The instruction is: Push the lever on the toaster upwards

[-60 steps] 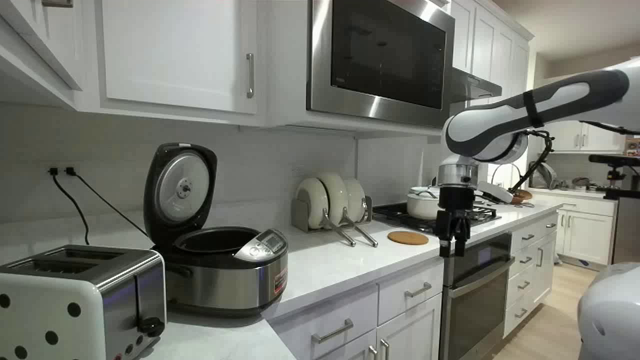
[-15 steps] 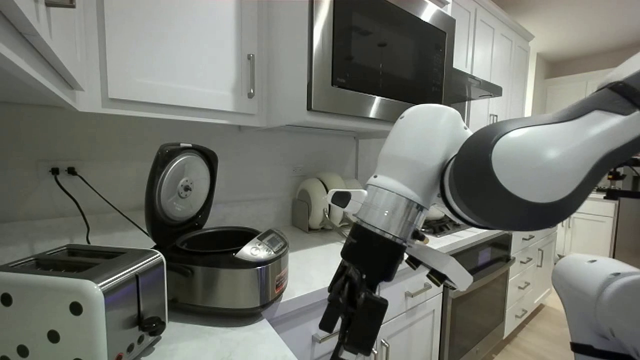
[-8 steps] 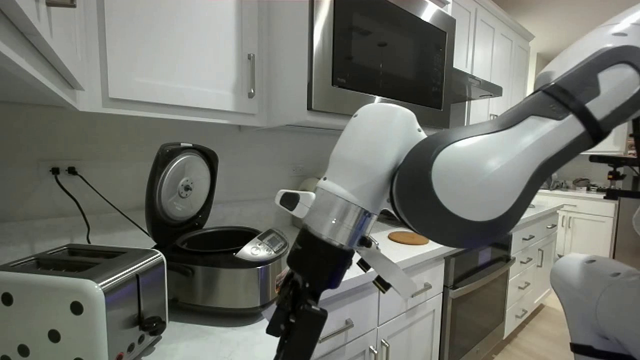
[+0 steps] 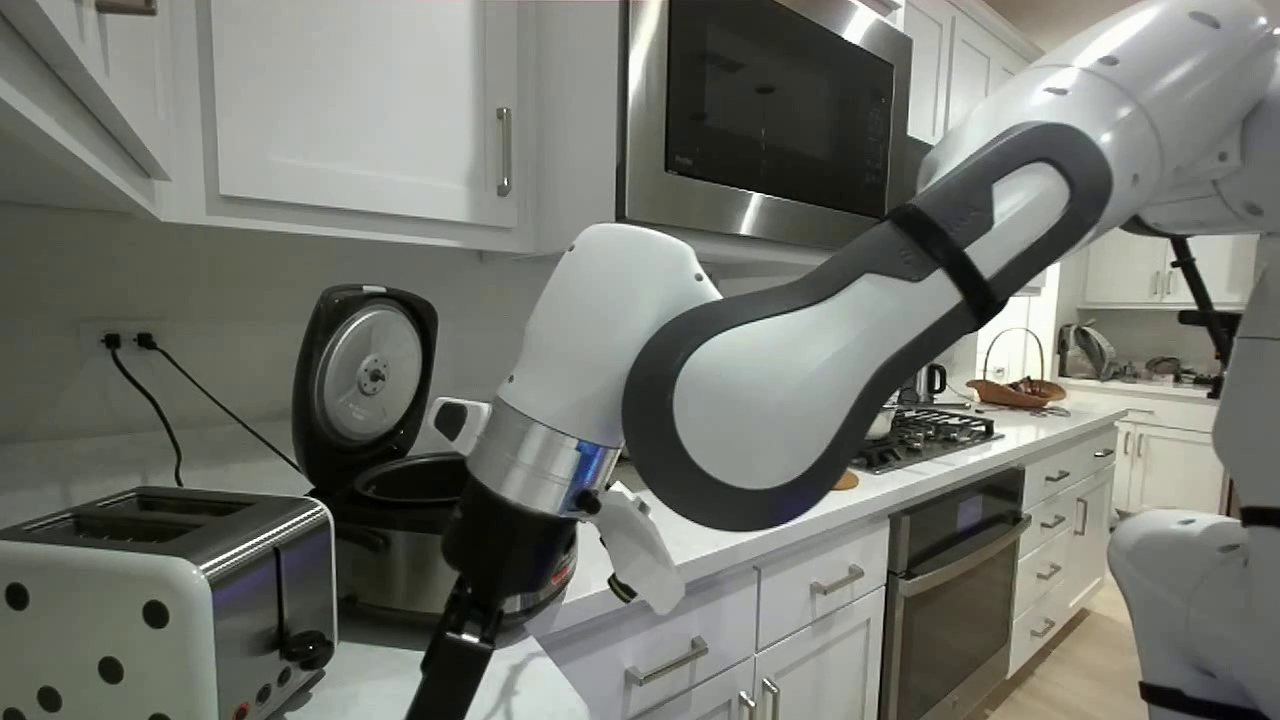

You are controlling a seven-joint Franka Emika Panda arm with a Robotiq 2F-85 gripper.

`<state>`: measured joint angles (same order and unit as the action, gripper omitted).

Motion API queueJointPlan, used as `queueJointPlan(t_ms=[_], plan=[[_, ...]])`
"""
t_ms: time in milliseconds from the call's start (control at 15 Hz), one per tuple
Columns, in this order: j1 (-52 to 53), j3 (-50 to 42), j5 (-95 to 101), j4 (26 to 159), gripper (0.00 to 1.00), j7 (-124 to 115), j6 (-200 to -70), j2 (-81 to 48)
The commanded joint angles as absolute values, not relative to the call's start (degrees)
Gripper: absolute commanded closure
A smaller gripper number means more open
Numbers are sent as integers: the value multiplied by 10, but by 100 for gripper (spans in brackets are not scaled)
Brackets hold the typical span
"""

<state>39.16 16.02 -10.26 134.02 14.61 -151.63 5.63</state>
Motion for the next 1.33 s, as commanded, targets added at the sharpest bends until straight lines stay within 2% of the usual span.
queueJointPlan(t_ms=[0,533,600,667,733,933,1267], plan=[[354,196,-45,1267,0,63,-1519,-14],[350,200,145,1166,0,-174,-1503,-98],[353,197,163,1156,25,-192,-1499,-106],[356,193,182,1147,26,-213,-1496,-112],[359,190,194,1140,32,-225,-1495,-119],[364,180,220,1124,58,-251,-1495,-137],[375,151,248,1106,95,-267,-1504,-163]])
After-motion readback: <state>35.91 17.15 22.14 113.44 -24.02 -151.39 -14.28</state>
